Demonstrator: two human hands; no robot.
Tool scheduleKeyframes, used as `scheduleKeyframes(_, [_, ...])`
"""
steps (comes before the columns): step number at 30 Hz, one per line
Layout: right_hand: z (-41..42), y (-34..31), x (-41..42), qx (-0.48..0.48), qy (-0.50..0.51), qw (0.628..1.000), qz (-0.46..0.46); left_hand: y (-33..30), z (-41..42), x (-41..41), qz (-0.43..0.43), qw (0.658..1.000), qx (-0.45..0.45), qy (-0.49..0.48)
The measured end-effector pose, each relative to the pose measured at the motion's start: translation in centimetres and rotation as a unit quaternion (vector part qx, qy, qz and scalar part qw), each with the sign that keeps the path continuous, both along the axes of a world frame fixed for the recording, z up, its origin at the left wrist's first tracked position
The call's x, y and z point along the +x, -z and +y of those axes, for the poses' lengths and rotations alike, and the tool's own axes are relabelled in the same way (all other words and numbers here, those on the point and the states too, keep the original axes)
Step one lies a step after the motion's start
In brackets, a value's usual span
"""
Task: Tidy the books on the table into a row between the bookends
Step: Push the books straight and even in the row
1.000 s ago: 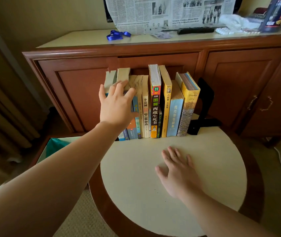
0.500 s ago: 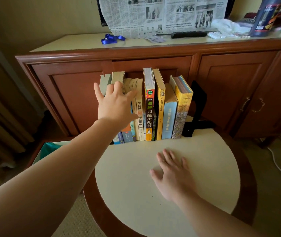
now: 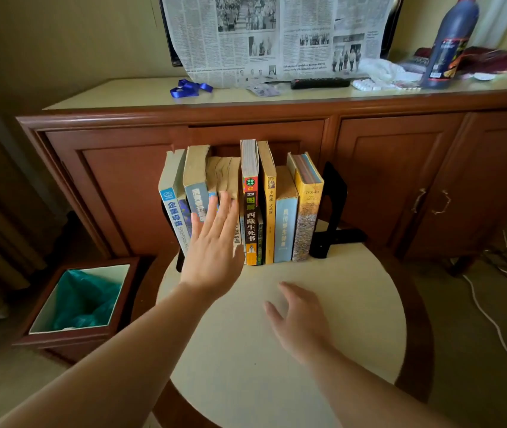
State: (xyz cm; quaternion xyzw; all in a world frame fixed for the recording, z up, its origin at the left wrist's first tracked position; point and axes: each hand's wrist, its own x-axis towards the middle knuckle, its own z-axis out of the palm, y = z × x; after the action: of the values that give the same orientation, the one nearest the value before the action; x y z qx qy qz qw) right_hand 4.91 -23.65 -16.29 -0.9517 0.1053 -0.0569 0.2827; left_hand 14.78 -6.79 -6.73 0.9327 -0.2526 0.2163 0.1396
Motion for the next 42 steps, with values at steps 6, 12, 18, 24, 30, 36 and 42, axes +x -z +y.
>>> scheduleKeyframes(6, [-3.0, -2.4, 3.5, 0.107, 0.137, 0.983, -0.055, 7.2, 0.4, -1.1, 0.129, 0.982, -0.124, -0.066])
scheduleKeyframes(12, [-4.9, -2.9, 7.5, 0.198, 0.159, 0.967, -0.025, 8.7, 1.5, -1.0, 0.172, 0.896, -0.352, -0.211])
scheduleKeyframes(18, [-4.2, -2.9, 10.1, 0.211, 0.148, 0.966, -0.026, 6.6, 5.2, 2.7, 0.263, 0.850, -0.439, -0.122])
scheduleKeyframes(24, [-3.4, -2.4, 10.5, 0.200, 0.153, 0.966, -0.059, 7.3, 4.9, 5.1, 0.309, 0.833, -0.456, -0.048])
scheduleKeyframes(30, [-3.4, -2.2, 10.7, 0.195, 0.135, 0.969, -0.064, 7.6, 4.9, 5.2, 0.304, 0.831, -0.465, -0.008])
scheduleKeyframes(36, [-4.5, -2.8, 10.5, 0.228, 0.104, 0.965, -0.079, 7.0, 5.2, 5.1, 0.328, 0.819, -0.471, -0.007])
scheduleKeyframes(42, [-7.0, -7.4, 11.5, 0.270, 0.053, 0.956, -0.102, 3.0, 7.1, 6.2, 0.338, 0.790, -0.509, 0.050])
